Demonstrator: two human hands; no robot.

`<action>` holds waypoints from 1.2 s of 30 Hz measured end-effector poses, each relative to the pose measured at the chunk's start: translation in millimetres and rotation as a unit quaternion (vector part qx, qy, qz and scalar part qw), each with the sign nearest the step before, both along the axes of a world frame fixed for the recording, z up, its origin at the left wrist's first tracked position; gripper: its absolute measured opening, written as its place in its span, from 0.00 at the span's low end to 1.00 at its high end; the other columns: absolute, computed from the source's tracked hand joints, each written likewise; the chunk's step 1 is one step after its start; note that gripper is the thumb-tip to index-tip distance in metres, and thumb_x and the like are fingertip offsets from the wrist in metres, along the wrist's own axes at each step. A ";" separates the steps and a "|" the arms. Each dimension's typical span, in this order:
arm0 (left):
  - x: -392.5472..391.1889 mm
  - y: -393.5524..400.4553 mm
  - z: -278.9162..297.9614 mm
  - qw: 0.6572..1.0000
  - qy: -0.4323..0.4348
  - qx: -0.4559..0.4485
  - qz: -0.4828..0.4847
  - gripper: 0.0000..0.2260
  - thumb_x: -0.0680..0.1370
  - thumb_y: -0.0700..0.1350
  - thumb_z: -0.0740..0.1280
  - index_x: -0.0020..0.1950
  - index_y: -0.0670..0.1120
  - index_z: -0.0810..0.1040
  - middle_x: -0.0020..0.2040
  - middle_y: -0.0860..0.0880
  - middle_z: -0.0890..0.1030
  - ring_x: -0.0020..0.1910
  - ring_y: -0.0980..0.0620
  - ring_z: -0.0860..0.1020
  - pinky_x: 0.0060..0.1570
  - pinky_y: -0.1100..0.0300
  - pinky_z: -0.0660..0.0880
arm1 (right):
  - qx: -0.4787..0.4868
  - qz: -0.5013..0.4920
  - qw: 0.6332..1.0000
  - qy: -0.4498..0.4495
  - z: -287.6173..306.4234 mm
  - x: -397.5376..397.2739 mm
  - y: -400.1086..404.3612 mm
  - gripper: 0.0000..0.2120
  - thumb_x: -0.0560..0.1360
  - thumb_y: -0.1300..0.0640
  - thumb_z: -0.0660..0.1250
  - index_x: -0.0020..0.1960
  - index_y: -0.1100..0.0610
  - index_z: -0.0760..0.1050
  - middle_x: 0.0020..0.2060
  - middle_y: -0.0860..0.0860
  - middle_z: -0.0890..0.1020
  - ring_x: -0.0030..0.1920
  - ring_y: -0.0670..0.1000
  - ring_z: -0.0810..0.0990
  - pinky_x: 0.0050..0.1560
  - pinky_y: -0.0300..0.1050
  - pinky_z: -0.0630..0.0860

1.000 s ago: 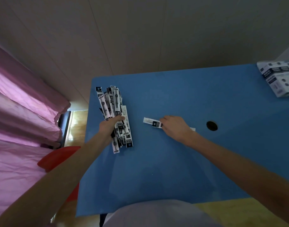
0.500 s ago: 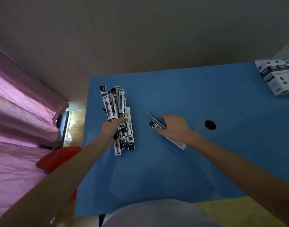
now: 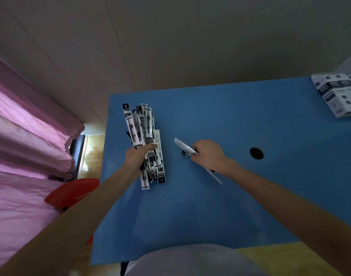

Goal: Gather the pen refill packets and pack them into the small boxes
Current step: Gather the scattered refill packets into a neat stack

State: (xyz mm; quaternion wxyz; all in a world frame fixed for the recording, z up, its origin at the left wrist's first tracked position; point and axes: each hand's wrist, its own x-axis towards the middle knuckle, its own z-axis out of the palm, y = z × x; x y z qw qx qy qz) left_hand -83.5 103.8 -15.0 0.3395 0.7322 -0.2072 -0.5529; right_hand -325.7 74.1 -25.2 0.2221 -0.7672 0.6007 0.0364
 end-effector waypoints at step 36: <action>-43.9 -1.8 8.5 0.922 -0.159 -0.342 -0.081 0.23 0.69 0.35 0.78 0.61 0.49 0.78 0.48 0.55 0.85 0.47 0.54 0.84 0.45 0.57 0.83 | -0.047 -0.090 0.804 -0.586 94.7 47.5 -4.3 0.47 0.73 0.46 0.76 0.82 0.46 0.51 0.76 0.45 0.68 0.73 0.44 0.72 0.70 0.46 0.74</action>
